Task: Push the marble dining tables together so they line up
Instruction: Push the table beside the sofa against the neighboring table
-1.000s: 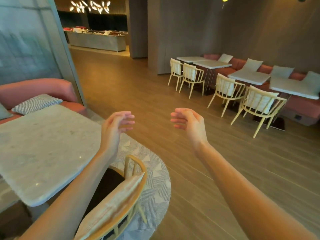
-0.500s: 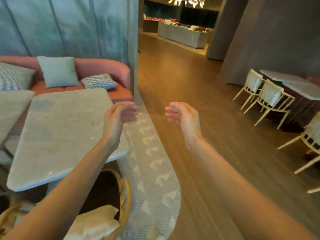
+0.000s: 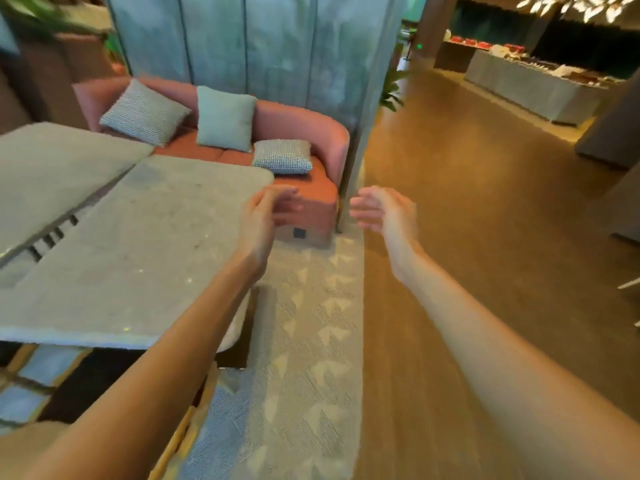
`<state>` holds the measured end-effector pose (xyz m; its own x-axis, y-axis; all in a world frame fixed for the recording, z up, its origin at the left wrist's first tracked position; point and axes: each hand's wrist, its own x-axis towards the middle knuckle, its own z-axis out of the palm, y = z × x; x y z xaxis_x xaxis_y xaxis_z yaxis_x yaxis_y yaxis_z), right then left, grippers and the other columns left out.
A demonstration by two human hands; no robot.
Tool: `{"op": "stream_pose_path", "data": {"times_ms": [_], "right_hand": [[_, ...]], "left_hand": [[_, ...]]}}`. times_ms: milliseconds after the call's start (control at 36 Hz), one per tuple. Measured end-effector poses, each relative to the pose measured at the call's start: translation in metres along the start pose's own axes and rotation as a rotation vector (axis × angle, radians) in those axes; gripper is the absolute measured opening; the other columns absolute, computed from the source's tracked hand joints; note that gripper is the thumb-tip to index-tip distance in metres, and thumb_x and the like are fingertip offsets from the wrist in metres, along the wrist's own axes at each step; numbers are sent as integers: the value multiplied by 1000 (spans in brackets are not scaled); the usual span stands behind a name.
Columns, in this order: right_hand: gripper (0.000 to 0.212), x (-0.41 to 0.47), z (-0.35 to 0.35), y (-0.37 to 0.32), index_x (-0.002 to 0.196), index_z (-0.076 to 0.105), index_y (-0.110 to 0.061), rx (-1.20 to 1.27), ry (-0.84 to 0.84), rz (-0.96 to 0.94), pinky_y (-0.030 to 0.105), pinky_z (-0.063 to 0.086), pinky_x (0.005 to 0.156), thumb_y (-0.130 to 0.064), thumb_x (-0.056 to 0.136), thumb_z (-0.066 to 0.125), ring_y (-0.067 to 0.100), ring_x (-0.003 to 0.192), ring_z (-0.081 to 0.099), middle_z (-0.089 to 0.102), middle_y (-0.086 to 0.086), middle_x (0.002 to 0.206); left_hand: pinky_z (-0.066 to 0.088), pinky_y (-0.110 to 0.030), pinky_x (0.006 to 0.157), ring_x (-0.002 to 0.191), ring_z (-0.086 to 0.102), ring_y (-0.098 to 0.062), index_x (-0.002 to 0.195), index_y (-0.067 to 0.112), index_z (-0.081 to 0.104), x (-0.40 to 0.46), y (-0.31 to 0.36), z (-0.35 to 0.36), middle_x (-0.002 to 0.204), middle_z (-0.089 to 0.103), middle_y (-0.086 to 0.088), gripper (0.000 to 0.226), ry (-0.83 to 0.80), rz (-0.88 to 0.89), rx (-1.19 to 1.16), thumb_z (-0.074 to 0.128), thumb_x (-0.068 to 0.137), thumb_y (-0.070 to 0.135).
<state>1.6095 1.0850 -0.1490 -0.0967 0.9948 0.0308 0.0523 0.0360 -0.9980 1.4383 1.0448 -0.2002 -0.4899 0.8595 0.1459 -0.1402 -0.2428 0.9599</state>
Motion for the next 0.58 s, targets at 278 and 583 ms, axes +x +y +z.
{"op": "stream_pose_path", "data": {"times_ms": [278, 583], "right_hand": [[19, 116, 9, 48, 91, 65, -10, -20, -519, 59, 26, 50, 62, -14, 101, 50, 19, 70, 65, 70, 17, 97], [23, 143, 55, 81, 106, 67, -8, -153, -1001, 18, 42, 54, 87, -24, 103, 50, 30, 98, 70, 72, 17, 109]], "left_hand": [[53, -37, 81, 91, 65, -26, 105, 2, 65, -10, -44, 21, 104, 68, -17, 24, 537, 5, 156, 45, 102, 14], [57, -46, 92, 96, 69, -28, 101, 13, 70, -68, -65, 13, 103, 72, -10, 27, 1086, -89, 274, 44, 103, 21]]}}
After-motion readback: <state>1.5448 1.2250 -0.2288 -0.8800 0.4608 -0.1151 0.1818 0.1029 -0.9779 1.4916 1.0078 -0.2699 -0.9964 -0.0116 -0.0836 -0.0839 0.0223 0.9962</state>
